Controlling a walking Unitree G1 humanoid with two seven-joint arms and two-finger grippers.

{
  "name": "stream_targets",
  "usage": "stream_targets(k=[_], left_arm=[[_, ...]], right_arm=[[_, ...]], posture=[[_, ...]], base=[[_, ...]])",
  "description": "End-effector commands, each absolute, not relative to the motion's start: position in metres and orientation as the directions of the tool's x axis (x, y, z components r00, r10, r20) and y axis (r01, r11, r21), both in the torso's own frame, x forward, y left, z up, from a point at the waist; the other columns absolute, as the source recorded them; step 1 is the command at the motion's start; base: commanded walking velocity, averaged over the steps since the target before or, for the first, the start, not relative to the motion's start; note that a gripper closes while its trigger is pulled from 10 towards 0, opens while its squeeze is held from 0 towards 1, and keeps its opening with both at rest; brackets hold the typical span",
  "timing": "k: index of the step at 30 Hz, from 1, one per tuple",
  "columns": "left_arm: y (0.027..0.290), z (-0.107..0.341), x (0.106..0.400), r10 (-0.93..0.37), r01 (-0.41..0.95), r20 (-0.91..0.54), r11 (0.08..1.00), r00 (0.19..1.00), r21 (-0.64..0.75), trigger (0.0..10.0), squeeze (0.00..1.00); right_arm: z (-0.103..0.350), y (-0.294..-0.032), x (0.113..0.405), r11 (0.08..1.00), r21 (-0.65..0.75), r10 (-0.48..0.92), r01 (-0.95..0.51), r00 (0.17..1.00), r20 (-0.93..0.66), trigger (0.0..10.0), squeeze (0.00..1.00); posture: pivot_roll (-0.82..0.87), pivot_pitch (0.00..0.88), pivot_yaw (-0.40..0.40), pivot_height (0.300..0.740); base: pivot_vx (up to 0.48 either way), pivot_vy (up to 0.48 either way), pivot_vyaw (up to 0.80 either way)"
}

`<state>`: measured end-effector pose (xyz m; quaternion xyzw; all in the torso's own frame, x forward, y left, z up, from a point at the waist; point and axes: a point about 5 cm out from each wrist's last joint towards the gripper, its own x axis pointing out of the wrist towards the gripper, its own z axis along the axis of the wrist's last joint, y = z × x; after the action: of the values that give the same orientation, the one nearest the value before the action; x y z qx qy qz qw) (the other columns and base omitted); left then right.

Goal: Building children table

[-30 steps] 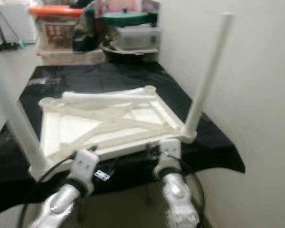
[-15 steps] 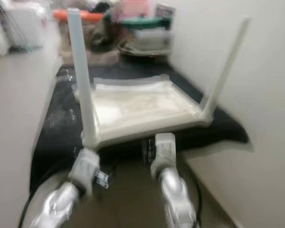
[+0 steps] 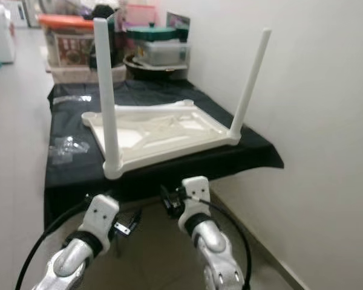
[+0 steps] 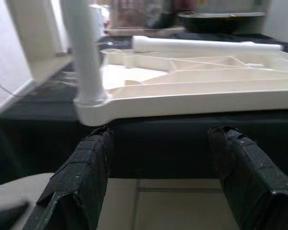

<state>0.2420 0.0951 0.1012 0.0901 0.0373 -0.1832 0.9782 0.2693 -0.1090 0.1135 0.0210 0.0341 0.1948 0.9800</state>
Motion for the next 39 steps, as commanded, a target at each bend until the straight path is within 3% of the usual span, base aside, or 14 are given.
stream_targets(k=[1,25,39], left_arm=[[0.096,0.104,0.242,-0.35,0.362,-0.098,0.918,0.932,0.165,10.0,0.0],[0.098,0.107,0.239,-0.318,0.325,-0.069,0.934,0.945,0.148,10.0,0.0],[0.111,0.11,0.244,-0.221,0.225,-0.056,0.97,0.974,0.087,10.0,0.0]], right_arm=[[0.115,-0.104,0.265,0.909,0.032,0.418,-0.417,0.907,-0.052,10.0,0.0],[0.112,-0.093,0.26,0.856,-0.023,0.513,-0.516,0.855,-0.075,10.0,0.0],[0.139,-0.092,0.294,0.884,0.028,0.465,-0.466,0.885,0.03,10.0,0.0]], posture=[[0.07,0.0,-0.074,0.74],[0.06,0.0,-0.077,0.74],[0.08,0.006,-0.086,0.74]], base=[[0.0,0.0,0.77],[0.0,0.0,0.77],[0.0,0.0,0.0]])
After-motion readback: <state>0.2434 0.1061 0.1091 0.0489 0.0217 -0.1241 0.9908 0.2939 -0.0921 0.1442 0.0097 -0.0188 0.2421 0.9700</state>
